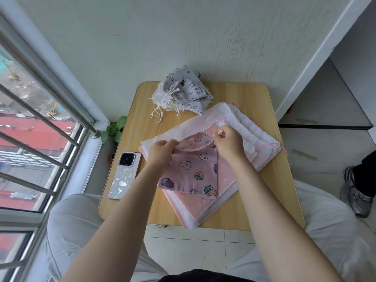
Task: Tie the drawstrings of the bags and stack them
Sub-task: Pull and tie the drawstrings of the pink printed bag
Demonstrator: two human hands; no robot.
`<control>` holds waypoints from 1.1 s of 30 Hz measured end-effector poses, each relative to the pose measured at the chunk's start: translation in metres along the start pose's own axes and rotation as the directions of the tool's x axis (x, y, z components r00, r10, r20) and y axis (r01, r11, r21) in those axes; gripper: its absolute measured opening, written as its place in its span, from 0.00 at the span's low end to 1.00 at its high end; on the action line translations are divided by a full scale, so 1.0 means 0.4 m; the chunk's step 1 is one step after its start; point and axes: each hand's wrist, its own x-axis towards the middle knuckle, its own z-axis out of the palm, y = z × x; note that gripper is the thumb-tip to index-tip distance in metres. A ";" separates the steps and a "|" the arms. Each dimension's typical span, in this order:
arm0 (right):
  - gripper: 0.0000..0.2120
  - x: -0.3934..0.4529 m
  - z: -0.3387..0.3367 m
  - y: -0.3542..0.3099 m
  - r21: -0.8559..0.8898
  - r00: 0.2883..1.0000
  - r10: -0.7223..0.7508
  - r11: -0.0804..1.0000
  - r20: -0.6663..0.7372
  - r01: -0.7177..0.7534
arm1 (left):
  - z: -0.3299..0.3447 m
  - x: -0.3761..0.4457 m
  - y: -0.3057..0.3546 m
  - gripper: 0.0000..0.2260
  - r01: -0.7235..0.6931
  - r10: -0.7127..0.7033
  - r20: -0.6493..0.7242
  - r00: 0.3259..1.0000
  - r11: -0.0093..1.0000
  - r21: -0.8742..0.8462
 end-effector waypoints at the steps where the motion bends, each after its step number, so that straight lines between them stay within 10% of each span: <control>1: 0.06 -0.005 0.001 0.002 0.038 1.000 0.014 0.999 -0.008 -0.014 | 0.001 -0.002 0.001 0.12 0.018 -0.019 -0.023 1.000 0.999 -0.042; 10: 0.09 -0.026 -0.016 0.090 0.650 0.929 0.363 0.725 -0.079 -0.228 | -0.040 0.019 -0.033 0.08 0.059 -0.283 -0.259 0.923 0.771 -0.634; 13: 0.08 -0.028 -0.011 0.081 0.795 0.926 0.377 0.552 0.031 -0.251 | -0.036 0.007 -0.019 0.07 0.051 -0.155 -0.068 0.986 0.655 -0.754; 16: 0.10 -0.027 0.009 0.072 0.741 0.962 0.272 0.642 0.020 -0.197 | -0.025 -0.008 0.005 0.17 0.135 0.009 0.162 0.987 0.505 -0.852; 20: 0.16 -0.037 0.019 0.040 0.677 0.984 0.174 0.727 -0.028 -0.109 | -0.014 -0.030 0.014 0.24 0.144 0.095 0.249 0.964 0.602 -0.785; 23: 0.11 -0.037 0.008 0.025 0.896 0.974 0.205 0.408 0.098 -0.176 | -0.030 -0.017 -0.010 0.22 0.177 0.054 0.240 0.969 0.524 -0.833; 28: 0.11 -0.044 -0.009 0.028 0.953 0.929 0.219 -0.123 0.299 -0.278 | -0.051 -0.001 -0.044 0.19 0.269 -0.008 0.270 0.963 0.111 -0.957; 33: 0.11 -0.065 0.001 0.007 0.923 0.929 0.147 -0.242 0.339 -0.298 | -0.034 -0.011 -0.039 0.11 0.267 -0.021 0.268 0.963 0.198 -0.943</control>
